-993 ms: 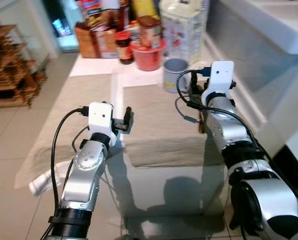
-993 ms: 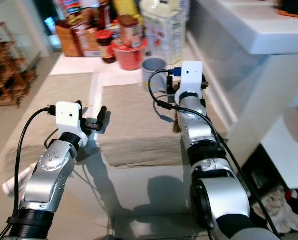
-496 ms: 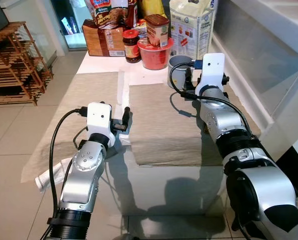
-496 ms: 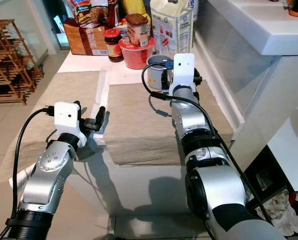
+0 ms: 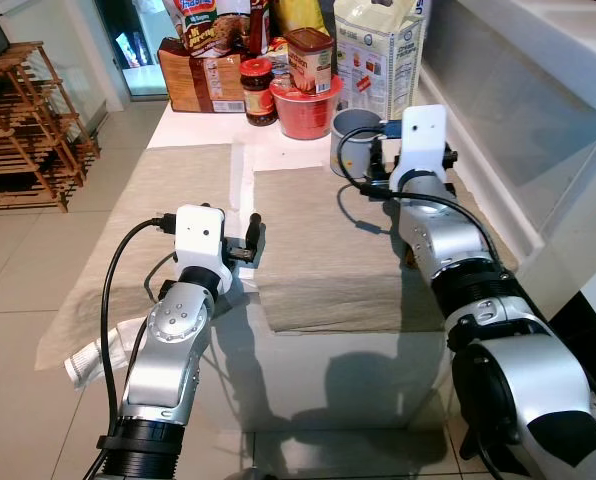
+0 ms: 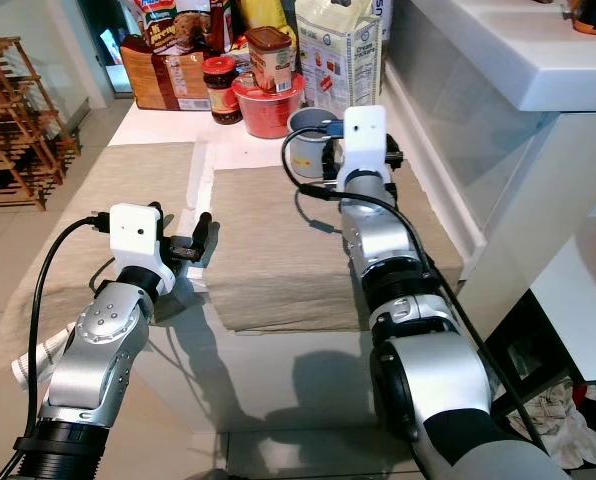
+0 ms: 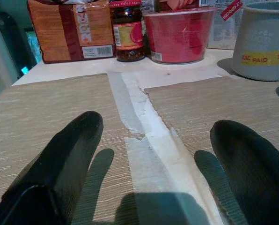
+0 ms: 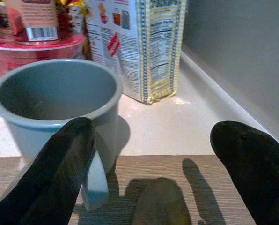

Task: Setting the table

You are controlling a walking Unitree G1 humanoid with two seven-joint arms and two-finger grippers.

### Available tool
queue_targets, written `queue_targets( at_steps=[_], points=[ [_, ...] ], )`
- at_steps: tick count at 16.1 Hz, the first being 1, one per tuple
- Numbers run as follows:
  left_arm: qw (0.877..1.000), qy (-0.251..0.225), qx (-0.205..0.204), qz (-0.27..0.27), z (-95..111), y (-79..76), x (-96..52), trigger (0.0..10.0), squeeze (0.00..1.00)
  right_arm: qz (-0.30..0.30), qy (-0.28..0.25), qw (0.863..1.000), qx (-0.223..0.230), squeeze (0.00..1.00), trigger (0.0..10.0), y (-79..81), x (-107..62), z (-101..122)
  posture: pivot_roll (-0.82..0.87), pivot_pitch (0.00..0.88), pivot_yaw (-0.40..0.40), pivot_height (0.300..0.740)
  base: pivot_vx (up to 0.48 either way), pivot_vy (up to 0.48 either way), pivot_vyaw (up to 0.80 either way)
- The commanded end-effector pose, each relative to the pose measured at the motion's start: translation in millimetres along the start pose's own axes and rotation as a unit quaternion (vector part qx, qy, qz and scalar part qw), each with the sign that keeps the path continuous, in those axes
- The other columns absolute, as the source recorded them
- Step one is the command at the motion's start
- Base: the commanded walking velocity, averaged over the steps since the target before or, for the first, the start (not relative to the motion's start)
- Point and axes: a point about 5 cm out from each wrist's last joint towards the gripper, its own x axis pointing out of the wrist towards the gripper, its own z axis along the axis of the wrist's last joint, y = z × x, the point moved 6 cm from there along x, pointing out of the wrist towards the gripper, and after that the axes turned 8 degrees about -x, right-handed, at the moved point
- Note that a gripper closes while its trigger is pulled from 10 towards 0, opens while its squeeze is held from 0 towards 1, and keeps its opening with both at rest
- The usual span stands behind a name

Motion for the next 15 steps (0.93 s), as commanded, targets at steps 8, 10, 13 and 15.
queue_targets(
  at_steps=[8,10,13,15],
  points=[
    [1.000,0.000,0.010,0.011,1.6,6.0,-2.1,10.0,0.00,0.065,-0.016,0.998,-0.005,0.00,10.0,31.8,-16.2,-8.9,-0.03,0.000,0.064,0.740,0.000,0.000,0.00],
    [1.000,-0.001,0.010,0.011,2.2,5.8,-1.8,10.0,0.00,0.062,-0.020,0.998,-0.015,0.00,10.0,29.2,-17.1,-9.7,-0.03,0.000,0.063,0.740,0.000,0.000,0.00],
    [1.000,-0.004,0.009,0.011,3.1,4.7,-1.2,10.0,0.00,0.053,-0.043,0.997,-0.042,0.00,10.0,24.5,-18.5,-2.3,-0.03,0.000,0.062,0.740,0.000,0.000,0.00],
    [1.000,-0.005,0.008,0.012,3.4,4.6,-1.1,10.0,0.00,0.044,-0.057,0.996,-0.056,0.00,10.0,21.6,-19.3,2.1,-0.03,0.000,0.061,0.740,0.000,0.000,0.00]
  ],
)
